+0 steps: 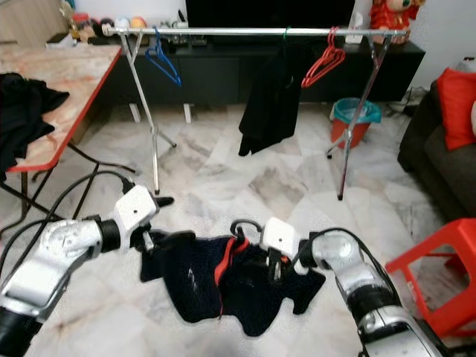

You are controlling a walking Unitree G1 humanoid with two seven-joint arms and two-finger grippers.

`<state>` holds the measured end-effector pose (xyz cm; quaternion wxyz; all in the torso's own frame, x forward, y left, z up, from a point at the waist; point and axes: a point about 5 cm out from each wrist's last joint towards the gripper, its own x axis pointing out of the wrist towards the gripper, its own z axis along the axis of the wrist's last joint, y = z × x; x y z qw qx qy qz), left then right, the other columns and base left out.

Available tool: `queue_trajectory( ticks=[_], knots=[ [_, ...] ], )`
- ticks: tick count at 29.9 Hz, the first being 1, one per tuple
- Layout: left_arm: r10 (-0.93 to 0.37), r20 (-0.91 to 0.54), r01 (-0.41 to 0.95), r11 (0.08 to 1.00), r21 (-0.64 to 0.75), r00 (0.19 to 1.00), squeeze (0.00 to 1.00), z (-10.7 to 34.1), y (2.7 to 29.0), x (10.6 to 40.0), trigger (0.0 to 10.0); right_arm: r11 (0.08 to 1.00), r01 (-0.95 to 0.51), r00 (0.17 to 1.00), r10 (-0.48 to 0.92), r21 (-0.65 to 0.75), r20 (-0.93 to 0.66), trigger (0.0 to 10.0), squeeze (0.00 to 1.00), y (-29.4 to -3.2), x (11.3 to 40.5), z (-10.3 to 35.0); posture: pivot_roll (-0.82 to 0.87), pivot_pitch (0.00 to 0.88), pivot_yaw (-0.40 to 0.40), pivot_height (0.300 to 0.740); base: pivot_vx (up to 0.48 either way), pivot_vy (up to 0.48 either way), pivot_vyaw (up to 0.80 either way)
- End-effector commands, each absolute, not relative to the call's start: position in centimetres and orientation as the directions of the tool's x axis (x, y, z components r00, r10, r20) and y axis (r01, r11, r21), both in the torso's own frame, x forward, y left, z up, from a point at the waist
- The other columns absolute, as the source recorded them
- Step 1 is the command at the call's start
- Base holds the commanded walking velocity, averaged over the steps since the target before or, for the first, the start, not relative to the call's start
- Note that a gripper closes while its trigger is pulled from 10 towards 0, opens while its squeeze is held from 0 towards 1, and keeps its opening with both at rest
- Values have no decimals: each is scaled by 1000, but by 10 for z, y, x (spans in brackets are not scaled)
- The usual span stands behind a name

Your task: Hang hanger

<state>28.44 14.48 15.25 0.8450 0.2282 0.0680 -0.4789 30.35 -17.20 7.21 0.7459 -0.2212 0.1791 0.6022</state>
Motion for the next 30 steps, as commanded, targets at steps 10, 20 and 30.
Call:
queue_trajectory(
  ticks=[10, 20, 30],
  knots=[
    [-840, -438, 946, 259, 194, 319, 0, 147, 142, 263, 10000, 31, -993, 90, 824, -113, -560, 10000, 0, -158, 314, 88, 245, 0, -101, 740, 0, 0, 0],
    [-808, -525, 963, 207, 171, 267, 0, 135, 146, 263, 10000, 5, -991, 73, 864, -136, -497, 10000, 0, -140, 315, 93, 197, 0, -57, 740, 0, 0, 0],
    [-829, -510, 973, 175, 152, 229, 0, 129, 126, 267, 9137, -60, -988, 15, 874, -140, -485, 10000, 0, -138, 307, 95, 146, 0, -29, 740, 0, 0, 0]
  ],
)
